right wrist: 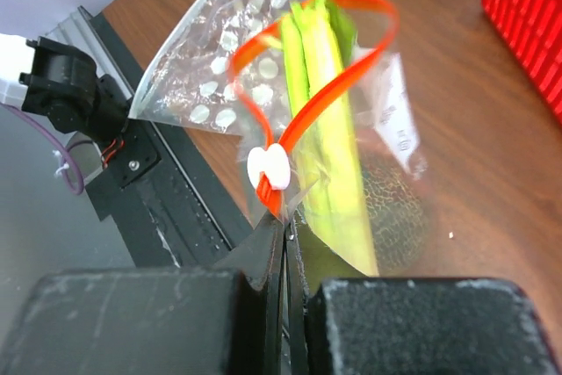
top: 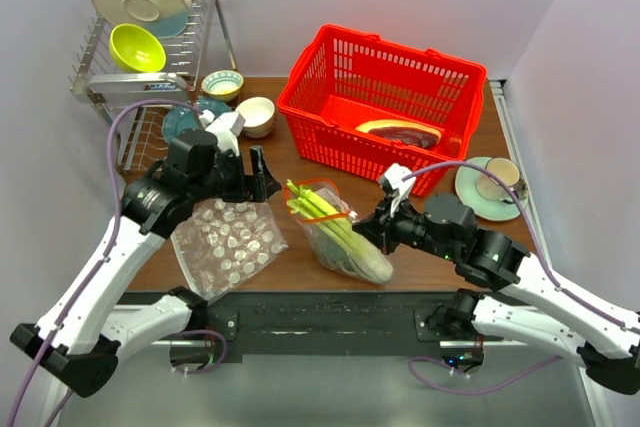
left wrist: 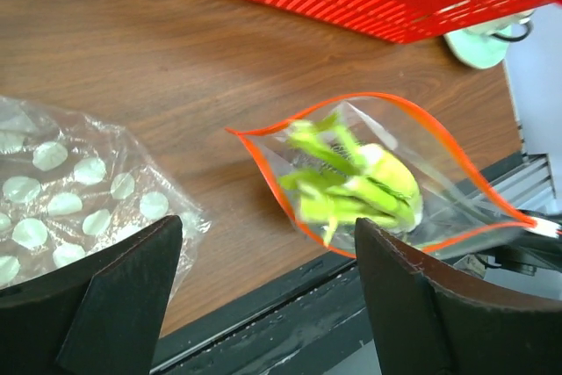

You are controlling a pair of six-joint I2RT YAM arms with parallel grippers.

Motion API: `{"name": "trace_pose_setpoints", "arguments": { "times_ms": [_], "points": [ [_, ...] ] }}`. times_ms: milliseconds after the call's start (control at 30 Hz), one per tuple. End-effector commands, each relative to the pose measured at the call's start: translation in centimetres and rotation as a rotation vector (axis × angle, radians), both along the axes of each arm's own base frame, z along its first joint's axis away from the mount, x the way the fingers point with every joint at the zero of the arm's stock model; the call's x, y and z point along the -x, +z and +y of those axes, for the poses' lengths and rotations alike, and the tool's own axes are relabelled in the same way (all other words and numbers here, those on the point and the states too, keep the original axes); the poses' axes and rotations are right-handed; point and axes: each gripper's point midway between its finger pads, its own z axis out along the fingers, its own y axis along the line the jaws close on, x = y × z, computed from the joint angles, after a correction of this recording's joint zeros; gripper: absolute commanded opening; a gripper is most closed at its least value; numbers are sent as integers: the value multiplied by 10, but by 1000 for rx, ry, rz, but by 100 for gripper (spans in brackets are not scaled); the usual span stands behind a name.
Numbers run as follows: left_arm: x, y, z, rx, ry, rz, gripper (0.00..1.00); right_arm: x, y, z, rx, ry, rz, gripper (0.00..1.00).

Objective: Place the food in the zip-top bag and seal the zipper
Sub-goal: Zip the zipper food storage bag at the center of the board.

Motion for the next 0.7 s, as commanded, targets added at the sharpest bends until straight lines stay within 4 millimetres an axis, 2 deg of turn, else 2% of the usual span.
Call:
{"name": "trace_pose_setpoints", "arguments": {
  "times_ms": [0,67,133,167,233,367,433,567,600,633,667],
  "points": [
    [5,30,-2,57,-50,-134,82,-1,5,9,-77,-6,22,0],
    [7,43,-11,104,-113,-203,77,-2,2,8,-70,-13,20,0],
    [15,46,-20,147,-179,-229,69,-2,2,6,-75,-16,12,0],
    [17,58,-26,184,-215,-286,68,-2,2,5,-73,-18,9,0],
    [27,58,-38,233,-305,-312,68,-2,6,4,-78,-17,-6,0],
    [41,86,-65,298,-462,-491,70,4,14,2,-66,16,-17,0],
    [41,96,-72,277,-508,-552,71,8,21,3,-67,46,-27,0],
    [42,112,-101,286,-679,-646,71,14,34,4,-63,87,-35,0],
    [45,112,-106,291,-726,-671,71,17,35,6,-58,112,-32,0],
    [49,120,-111,284,-790,-770,71,18,34,8,-48,122,-26,0],
    [64,114,-119,303,-901,-793,71,19,38,8,-42,128,-24,0]
  ]
}}
